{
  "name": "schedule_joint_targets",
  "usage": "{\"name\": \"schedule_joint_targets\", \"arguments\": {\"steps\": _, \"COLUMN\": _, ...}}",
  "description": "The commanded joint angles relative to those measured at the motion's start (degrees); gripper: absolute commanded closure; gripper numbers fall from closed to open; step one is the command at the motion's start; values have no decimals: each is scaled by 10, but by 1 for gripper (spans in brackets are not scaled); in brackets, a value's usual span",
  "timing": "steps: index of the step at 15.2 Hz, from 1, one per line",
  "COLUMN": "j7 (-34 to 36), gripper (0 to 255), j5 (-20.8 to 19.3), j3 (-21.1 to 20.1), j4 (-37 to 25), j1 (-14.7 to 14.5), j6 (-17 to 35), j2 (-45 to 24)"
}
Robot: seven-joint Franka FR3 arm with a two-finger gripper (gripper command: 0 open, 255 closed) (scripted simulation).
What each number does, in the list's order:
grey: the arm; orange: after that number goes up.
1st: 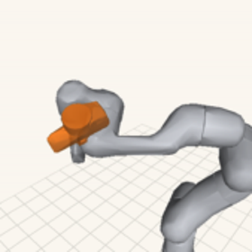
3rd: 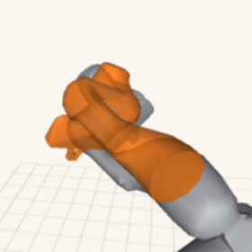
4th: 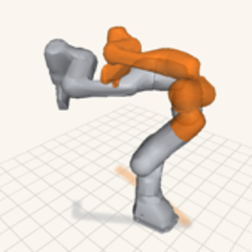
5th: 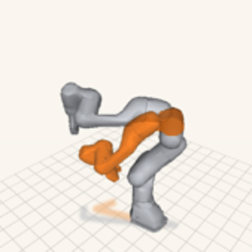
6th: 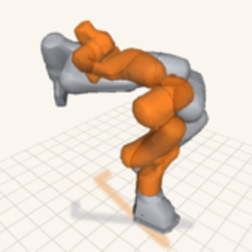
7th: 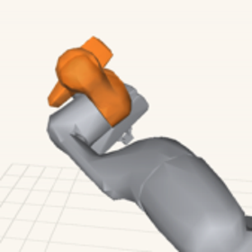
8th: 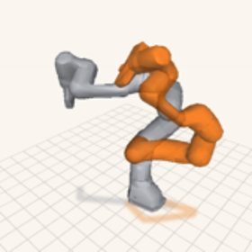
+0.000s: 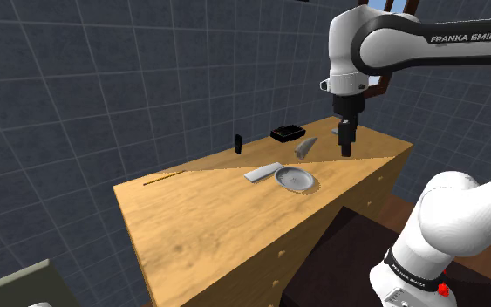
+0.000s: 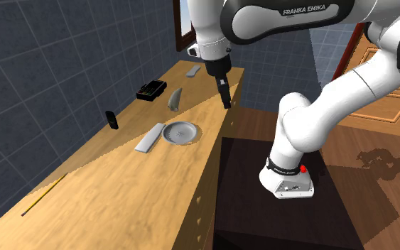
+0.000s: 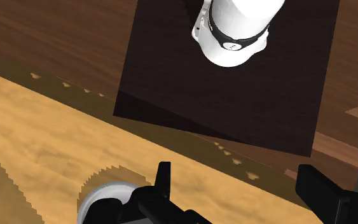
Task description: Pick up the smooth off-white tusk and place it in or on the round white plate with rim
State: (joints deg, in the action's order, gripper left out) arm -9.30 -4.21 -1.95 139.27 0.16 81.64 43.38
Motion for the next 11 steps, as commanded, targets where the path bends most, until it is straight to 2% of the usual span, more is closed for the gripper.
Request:
{"name": "schedule_joint_targets", "arguments": {"steps": 1, "j7": 0, "gripper": 0, "j5": 0, "j3": 0, "j4": 0, "j1": 0, "j6": 0, "j2": 0}}
{"name": "schedule_joint_targets", "arguments": {"steps": 6, "j7": -113, "gripper": 0, "j5": -62, "j3": 74, "j4": 24, "j1": 10, "j6": 56, "j2": -11}}
{"name": "schedule_joint_targets", "arguments": {"steps": 11, "j7": -222, "gripper": 0, "j5": -113, "j3": 149, "j4": 24, "j1": 17, "j6": 123, "j2": -53}}
